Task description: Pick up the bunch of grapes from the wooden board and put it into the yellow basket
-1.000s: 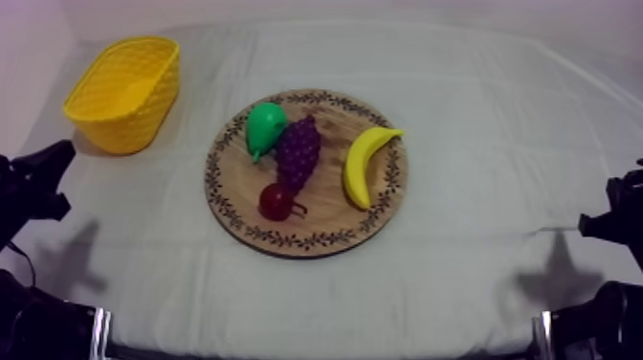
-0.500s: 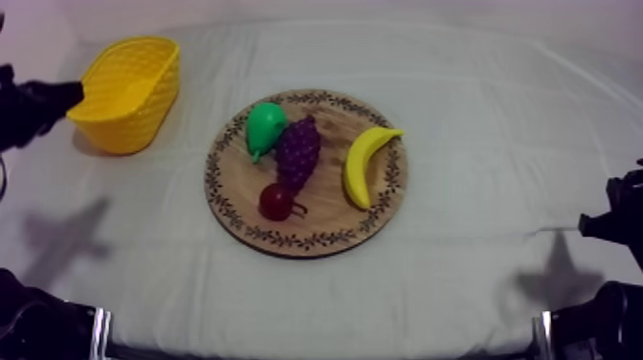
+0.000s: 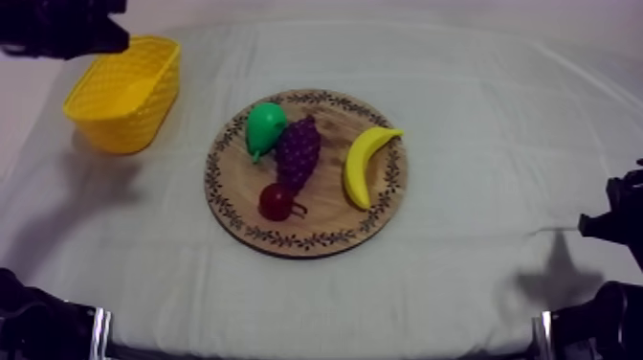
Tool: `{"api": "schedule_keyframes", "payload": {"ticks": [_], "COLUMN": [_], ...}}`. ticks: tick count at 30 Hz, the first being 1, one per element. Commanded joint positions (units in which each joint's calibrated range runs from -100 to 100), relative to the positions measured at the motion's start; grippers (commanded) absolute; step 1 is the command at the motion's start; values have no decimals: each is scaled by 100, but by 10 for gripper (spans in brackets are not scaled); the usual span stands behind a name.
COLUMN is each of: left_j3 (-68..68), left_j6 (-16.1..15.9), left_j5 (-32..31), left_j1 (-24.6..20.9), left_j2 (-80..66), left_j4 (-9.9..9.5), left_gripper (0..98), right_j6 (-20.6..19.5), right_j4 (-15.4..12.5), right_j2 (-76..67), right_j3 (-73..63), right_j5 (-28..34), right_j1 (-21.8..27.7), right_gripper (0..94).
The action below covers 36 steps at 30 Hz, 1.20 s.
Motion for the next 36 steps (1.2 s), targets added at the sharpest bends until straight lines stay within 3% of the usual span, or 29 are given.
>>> {"api": "schedule_keyframes", "payload": {"ticks": [1, 6, 14, 24, 27, 36], "left_j3": [-858, -1589, -2303, -2989, -3088, -3407], "left_j6": [202, 581, 892, 1134, 1184, 1171], "left_j5": [494, 851, 955, 1186, 1219, 1219], "left_j1": [213, 699, 1273, 1521, 1524, 1592], "left_j2": [775, 1603, 2790, 3618, 3723, 3976], "left_j4": [-89, -252, -328, -373, -412, -513], "left_gripper": [0, 0, 0, 24, 117, 607], "right_j6": [1, 0, 0, 0, 0, 0], "right_j4": [-1, -1, -1, -1, -1, -1], "right_j2": [-2, -2, -2, -2, -2, -2], "right_j3": [-5, -5, -5, -5, -5, -5], "right_j5": [3, 3, 3, 3, 3, 3], "right_j1": [-3, -3, -3, -3, -3, -3], "right_gripper": [3, 3, 3, 3, 3, 3]}}
